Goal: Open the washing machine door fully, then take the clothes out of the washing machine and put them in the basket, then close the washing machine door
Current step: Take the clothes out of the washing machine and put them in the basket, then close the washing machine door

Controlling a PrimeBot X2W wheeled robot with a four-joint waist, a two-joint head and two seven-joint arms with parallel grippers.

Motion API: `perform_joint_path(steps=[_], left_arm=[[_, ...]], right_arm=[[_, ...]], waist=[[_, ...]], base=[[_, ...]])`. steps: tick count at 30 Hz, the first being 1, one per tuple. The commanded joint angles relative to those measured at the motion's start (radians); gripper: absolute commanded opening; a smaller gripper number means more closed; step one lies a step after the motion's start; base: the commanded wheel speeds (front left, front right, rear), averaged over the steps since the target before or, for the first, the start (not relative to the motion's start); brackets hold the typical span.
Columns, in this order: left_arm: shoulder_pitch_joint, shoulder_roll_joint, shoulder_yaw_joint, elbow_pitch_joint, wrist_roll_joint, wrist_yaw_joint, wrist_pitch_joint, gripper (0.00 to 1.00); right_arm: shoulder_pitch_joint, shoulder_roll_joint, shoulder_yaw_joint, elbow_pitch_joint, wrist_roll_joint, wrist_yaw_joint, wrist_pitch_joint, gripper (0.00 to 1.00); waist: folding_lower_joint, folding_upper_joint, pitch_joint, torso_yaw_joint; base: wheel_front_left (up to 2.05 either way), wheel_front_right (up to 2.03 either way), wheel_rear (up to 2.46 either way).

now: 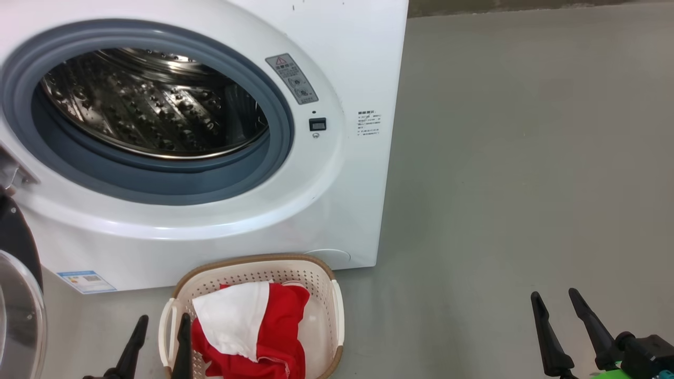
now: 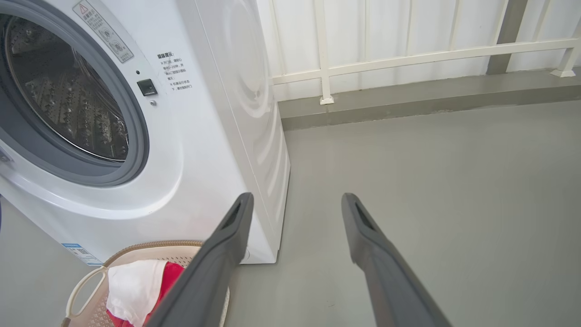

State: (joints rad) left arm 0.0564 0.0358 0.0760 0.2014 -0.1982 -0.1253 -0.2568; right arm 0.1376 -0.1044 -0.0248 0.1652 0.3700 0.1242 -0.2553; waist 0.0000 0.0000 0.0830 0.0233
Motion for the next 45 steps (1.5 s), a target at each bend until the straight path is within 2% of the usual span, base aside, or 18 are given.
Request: perform_joint_path(steps=[1, 24, 45], left_arm=[[-0.008, 0.014, 0.033, -0.029, -0.006, -0.005, -0.005, 1.00], [-0.020, 0.014, 0.011, -0.019, -0.022, -0.005, -0.005, 1.00], [-0.030, 0.014, 0.011, -0.024, -0.029, -0.005, -0.005, 1.00]], right_arm=[[-0.009, -0.014, 0.013, -0.025, -0.001, 0.007, -0.006, 1.00], [-0.011, -0.013, 0.020, -0.022, -0.002, 0.007, -0.006, 1.00], [-0.024, -0.009, 0.022, -0.015, -0.001, 0.007, -0.006, 1.00]], waist=[[0.0000, 0.0000, -0.003, 0.000], [0.0000, 0.0000, -0.009, 0.003], [0.0000, 0.0000, -0.002, 0.009]], base=[[0.00, 0.00, 0.00], [-0.06, 0.06, 0.00], [-1.10, 1.10, 0.00]])
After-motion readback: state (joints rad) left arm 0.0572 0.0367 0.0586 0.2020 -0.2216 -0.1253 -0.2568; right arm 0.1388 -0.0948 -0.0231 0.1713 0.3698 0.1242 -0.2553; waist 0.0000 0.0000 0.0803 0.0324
